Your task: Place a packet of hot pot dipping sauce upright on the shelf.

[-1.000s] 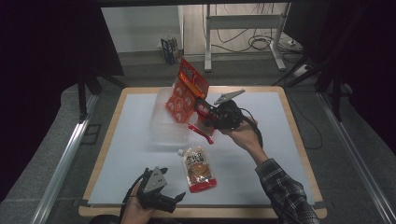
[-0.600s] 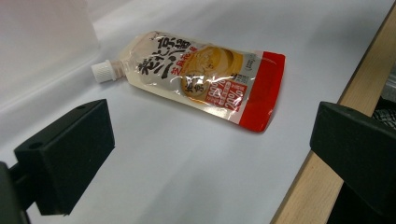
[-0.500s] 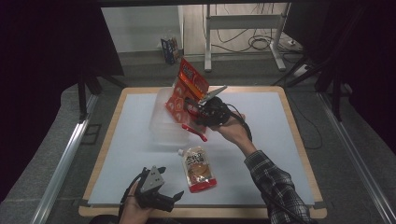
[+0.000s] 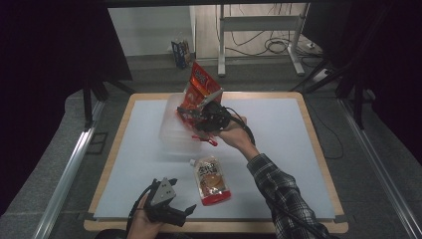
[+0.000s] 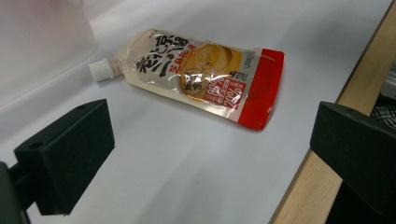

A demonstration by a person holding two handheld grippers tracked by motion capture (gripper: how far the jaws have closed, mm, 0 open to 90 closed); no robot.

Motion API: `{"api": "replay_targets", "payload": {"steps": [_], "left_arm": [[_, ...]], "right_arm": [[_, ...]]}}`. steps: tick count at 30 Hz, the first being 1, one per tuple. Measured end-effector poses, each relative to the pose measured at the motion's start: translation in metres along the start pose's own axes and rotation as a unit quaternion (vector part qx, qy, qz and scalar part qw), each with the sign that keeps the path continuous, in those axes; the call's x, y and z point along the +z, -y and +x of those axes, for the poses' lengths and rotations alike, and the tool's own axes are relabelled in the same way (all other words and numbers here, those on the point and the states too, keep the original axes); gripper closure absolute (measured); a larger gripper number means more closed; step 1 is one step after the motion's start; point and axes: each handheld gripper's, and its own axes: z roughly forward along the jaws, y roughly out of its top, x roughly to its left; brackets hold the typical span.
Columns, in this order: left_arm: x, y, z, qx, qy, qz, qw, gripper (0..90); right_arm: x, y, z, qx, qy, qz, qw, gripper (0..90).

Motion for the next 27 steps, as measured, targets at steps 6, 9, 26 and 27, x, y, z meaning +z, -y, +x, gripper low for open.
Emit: {"api": "replay_targets", "payload": {"steps": [6,9,26,27], "left_arm": [[0.0,0.0,-0.001,0.003,0.002,0.001,1.0,0.0],[0.0,0.0,-0.001,0.004,0.003,0.001,1.0,0.0],[0.0,0.0,-0.002,0.007,0.004,0.001,1.0,0.0],[0.0,0.0,-0.002,0.006,0.005,0.001,1.0,0.0]], "right_arm": [[0.014,-0.006,0.003,-0.002,-0.002,0.004,1.0,71.4],[0.021,-0.008,0.005,-0.003,-0.003,0.002,1.0,71.4],[0.036,-0.009,0.005,-0.005,-0.007,0.011,0.9999,60.0],[0.036,-0.008,0.005,-0.004,-0.004,0.014,0.9999,59.4]]}}
